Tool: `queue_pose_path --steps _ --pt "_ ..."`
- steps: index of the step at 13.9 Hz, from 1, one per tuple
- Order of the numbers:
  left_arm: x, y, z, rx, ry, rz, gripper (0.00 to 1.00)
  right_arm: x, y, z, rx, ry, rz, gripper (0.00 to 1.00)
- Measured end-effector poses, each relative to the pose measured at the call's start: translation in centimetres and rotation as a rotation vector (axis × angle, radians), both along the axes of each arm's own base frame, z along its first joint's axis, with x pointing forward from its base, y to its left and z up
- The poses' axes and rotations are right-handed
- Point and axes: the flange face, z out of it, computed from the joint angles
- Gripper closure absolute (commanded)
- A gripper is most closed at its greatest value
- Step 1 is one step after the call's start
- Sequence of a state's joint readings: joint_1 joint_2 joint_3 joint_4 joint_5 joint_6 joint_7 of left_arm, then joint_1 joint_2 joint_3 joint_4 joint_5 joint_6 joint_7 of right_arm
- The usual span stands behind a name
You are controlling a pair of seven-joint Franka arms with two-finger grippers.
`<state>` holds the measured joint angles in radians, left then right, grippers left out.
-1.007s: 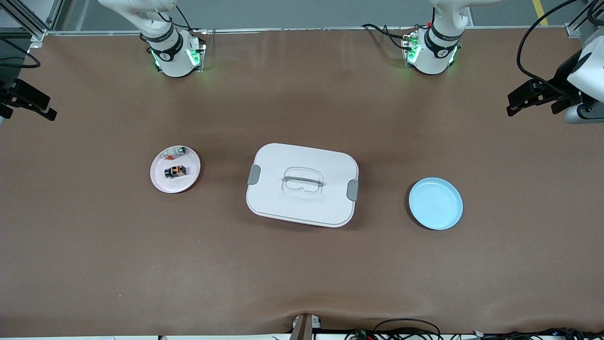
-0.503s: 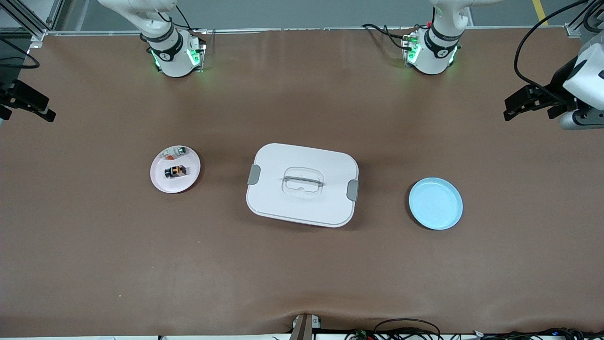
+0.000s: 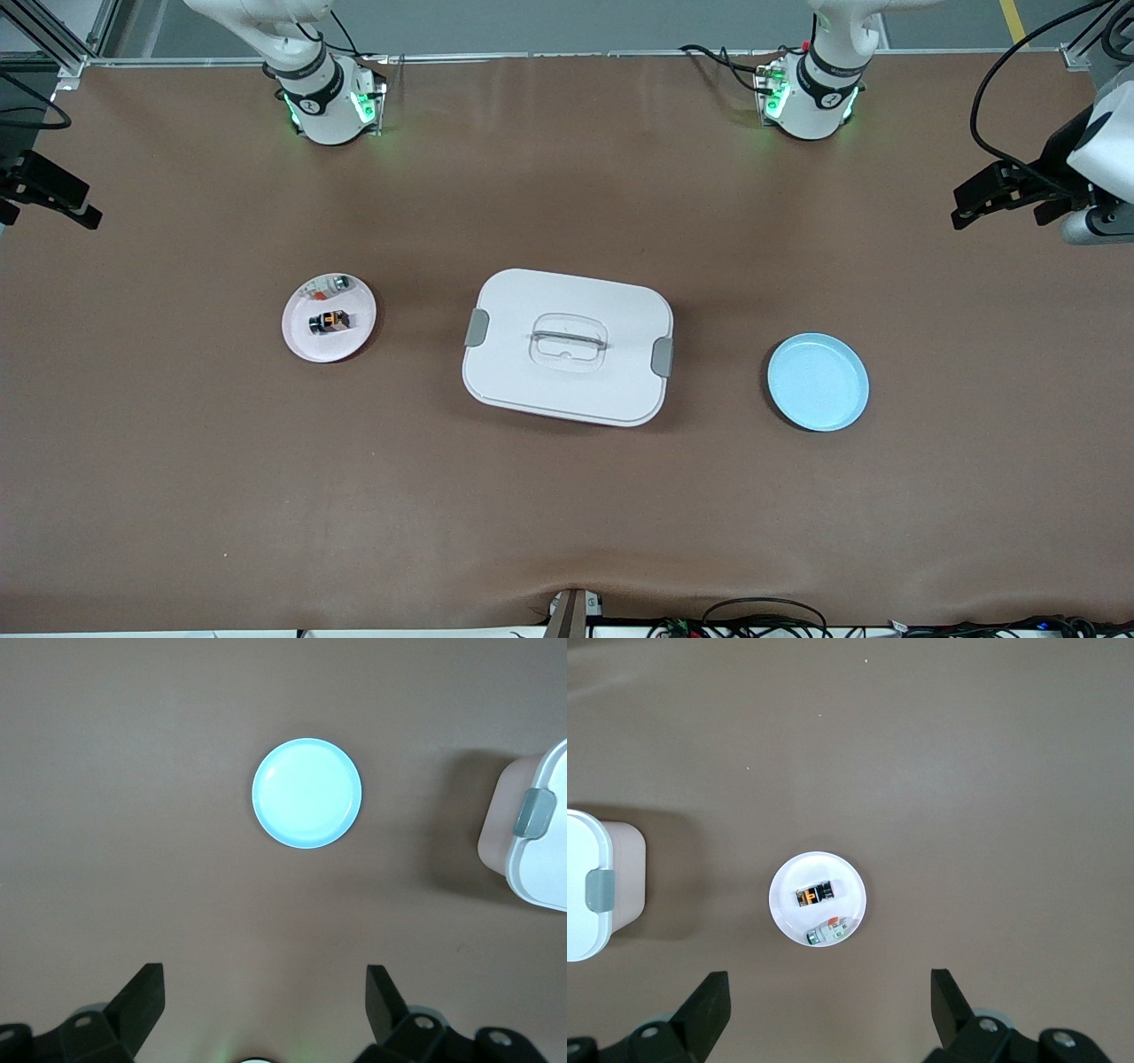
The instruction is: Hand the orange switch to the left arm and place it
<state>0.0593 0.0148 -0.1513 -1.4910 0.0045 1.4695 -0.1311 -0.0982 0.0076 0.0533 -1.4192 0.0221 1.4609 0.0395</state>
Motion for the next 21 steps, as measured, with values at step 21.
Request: queue_pose_path --steps 21 --pt "1.4 0.3 -1.6 -0.005 -0.002 0.005 0.00 1.0 0.9 -19.1 0.073 0.174 0.157 0.00"
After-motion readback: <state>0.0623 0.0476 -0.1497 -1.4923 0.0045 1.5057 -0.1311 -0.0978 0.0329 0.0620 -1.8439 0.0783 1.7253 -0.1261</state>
